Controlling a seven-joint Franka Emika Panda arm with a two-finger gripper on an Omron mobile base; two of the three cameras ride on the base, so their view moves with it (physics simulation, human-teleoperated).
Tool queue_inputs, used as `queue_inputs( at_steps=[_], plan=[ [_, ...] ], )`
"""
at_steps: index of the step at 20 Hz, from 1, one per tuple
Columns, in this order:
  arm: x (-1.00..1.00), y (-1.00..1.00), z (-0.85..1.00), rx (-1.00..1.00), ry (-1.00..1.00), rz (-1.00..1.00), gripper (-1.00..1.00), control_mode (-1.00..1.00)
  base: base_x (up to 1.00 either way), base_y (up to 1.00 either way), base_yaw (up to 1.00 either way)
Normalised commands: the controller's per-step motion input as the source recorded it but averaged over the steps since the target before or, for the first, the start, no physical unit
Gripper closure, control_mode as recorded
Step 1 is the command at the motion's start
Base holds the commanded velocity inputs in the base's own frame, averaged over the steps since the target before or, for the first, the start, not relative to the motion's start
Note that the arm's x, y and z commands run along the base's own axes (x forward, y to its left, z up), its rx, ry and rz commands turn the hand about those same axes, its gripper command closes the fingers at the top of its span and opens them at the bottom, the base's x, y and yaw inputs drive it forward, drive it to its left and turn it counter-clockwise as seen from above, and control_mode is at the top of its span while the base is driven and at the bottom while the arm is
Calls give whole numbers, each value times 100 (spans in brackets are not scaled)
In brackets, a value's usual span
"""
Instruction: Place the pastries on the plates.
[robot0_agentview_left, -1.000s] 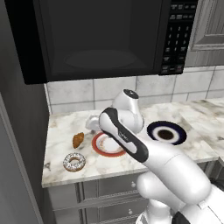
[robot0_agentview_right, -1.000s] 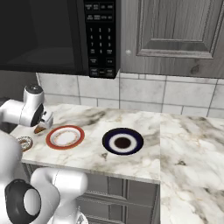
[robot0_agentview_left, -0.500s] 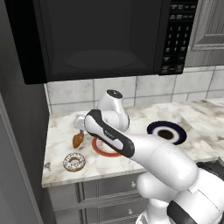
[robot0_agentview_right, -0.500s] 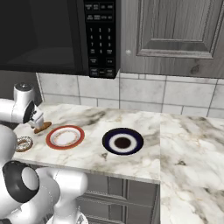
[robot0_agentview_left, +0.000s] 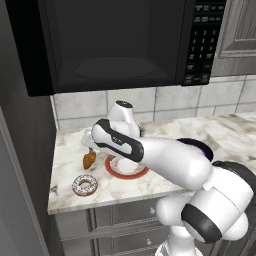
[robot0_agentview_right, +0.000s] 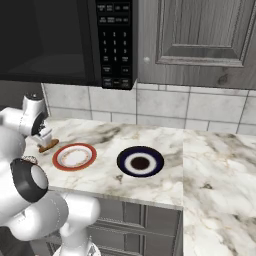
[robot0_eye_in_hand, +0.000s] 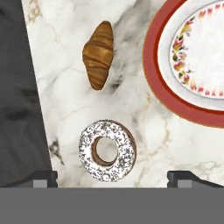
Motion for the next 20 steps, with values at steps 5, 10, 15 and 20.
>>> queue_inputs(
  at_steps=[5, 10, 15, 20],
  plan=[
    [19, 0, -9, 0, 8, -2, -100, -100, 0, 0, 0],
    [12, 0, -20, -1, 6, -3, -100, -100, 0, 0, 0],
    [13, 7, -28, -1, 3, -2, -100, -100, 0, 0, 0],
    [21, 19, -14, -3, 0, 0, -100, -100, 0, 0, 0]
  ],
)
